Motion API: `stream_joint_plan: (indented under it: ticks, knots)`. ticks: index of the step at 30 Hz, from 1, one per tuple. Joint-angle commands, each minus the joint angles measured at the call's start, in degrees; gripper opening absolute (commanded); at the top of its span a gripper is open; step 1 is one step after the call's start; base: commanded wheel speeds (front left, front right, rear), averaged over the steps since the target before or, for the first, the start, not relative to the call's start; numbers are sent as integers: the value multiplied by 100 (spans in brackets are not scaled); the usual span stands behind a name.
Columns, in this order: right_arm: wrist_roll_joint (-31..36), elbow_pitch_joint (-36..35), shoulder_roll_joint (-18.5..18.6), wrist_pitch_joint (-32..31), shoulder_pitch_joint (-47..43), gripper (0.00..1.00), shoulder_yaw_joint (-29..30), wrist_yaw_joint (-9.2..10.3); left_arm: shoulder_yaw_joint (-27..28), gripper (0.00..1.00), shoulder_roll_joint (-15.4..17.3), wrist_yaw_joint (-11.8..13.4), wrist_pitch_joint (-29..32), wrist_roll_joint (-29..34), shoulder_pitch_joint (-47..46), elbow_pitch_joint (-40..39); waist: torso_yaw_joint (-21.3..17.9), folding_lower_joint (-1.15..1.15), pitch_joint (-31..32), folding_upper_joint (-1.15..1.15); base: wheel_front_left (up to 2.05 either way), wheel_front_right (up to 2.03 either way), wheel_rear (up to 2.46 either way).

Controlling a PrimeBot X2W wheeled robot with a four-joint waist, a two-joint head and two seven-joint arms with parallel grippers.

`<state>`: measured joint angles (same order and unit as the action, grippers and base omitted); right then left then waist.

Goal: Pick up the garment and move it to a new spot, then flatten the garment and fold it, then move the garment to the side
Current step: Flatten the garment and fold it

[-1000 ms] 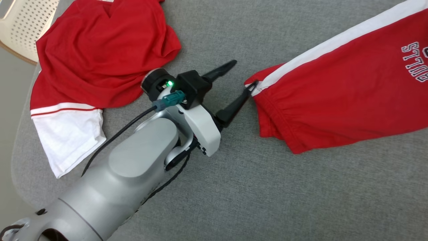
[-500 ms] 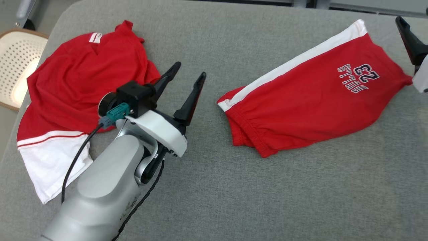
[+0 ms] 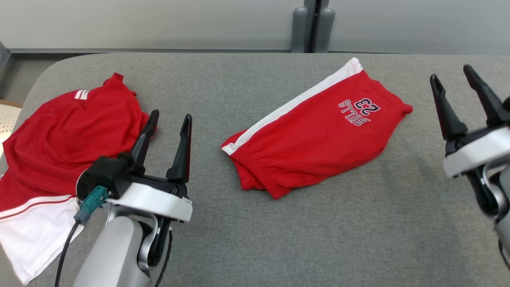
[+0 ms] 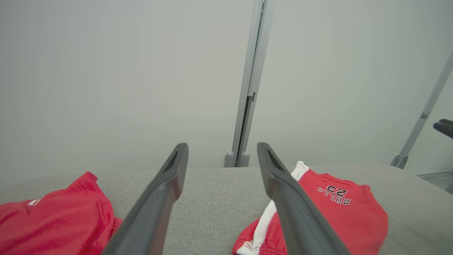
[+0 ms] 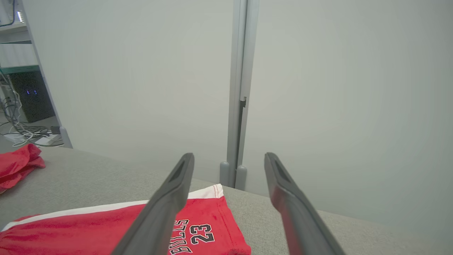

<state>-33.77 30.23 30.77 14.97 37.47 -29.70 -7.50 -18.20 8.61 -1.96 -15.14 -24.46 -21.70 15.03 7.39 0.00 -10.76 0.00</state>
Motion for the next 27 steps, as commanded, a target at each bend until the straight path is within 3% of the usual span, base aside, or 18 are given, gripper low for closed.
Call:
stream_joint_plan:
  ticks: [1,6,11,13,22,27]
  knots:
    - [207,-166,-188,26,-414,100,304,2,189,100,-62,-50,0,112,183,-106,-156,0,139,0,0,0,0]
    - [1208,-878,-915,23,-1668,100,1450,4,800,100,-400,-262,0,584,913,-545,-288,0,292,0,0,0,0]
    - [1662,-1221,-1572,22,-2528,100,2073,2,1019,100,-545,-349,0,874,1439,-705,-288,0,348,0,0,0,0]
    - [1718,-1256,-1737,22,-2739,100,2290,2,980,100,-560,-343,0,727,1561,-688,-254,0,355,0,0,0,0]
    - [1624,-1014,-1974,21,-2835,100,2494,2,675,100,-557,-240,0,604,1605,-629,-14,0,257,0,0,0,0]
    - [955,-500,-1898,-334,-2375,100,2538,1,462,100,-560,-232,0,603,1432,-642,236,0,167,0,0,0,0]
